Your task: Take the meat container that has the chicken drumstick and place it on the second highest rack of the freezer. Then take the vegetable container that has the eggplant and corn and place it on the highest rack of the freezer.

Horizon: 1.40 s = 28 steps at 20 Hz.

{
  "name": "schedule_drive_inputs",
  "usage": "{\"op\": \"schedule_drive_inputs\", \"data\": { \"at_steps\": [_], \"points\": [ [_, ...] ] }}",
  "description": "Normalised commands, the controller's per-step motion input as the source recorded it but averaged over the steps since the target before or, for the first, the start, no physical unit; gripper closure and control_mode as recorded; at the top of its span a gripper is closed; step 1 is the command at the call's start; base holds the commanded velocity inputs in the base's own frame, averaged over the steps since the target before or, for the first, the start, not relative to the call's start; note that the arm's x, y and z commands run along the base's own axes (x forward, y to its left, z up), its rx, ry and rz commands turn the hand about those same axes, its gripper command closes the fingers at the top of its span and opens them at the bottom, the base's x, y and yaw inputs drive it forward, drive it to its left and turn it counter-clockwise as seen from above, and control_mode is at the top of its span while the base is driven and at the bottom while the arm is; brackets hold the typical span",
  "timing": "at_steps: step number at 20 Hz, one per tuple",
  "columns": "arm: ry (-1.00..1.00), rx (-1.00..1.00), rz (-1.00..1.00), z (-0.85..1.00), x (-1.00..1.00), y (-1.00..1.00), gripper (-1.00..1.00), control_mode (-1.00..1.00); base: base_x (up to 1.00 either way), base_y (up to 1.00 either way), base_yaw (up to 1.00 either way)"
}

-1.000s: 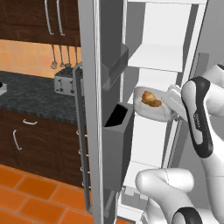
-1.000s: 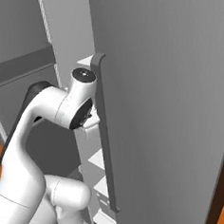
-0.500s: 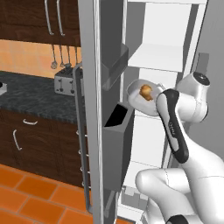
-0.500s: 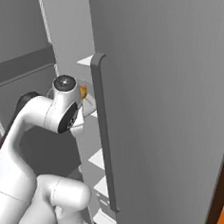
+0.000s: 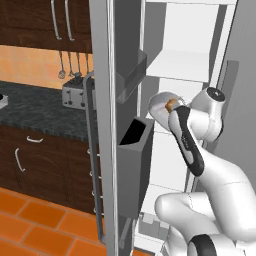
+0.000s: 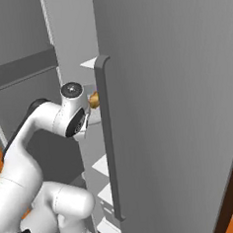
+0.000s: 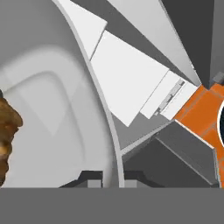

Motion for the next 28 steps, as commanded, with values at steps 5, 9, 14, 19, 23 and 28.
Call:
{"op": "schedule_drive_inputs", "data": {
  "at_steps": [5, 9, 14, 19, 23, 28],
  "points": [
    [0.12, 0.09, -0.16, -0.40, 0.34, -0.05, 1.00, -1.00, 0.00, 0.00, 0.00],
    [0.00, 0.00, -0.10, 0.00, 0.74, 0.02, 1.00, -1.00, 0.00, 0.00, 0.00],
    [0.06, 0.01, -0.07, -0.03, 0.60, -0.02, 1.00, -1.00, 0.00, 0.00, 0.00],
    [0.06, 0.00, 0.00, -0.31, 0.29, -0.04, 1.00, -1.00, 0.00, 0.00, 0.00],
    [0.01, 0.01, 0.00, -0.06, 0.39, -0.16, 1.00, -1.00, 0.00, 0.00, 0.00],
    [0.08, 0.07, 0.00, -0.32, 0.35, -0.10, 1.00, -1.00, 0.00, 0.00, 0.00]
  ]
}}
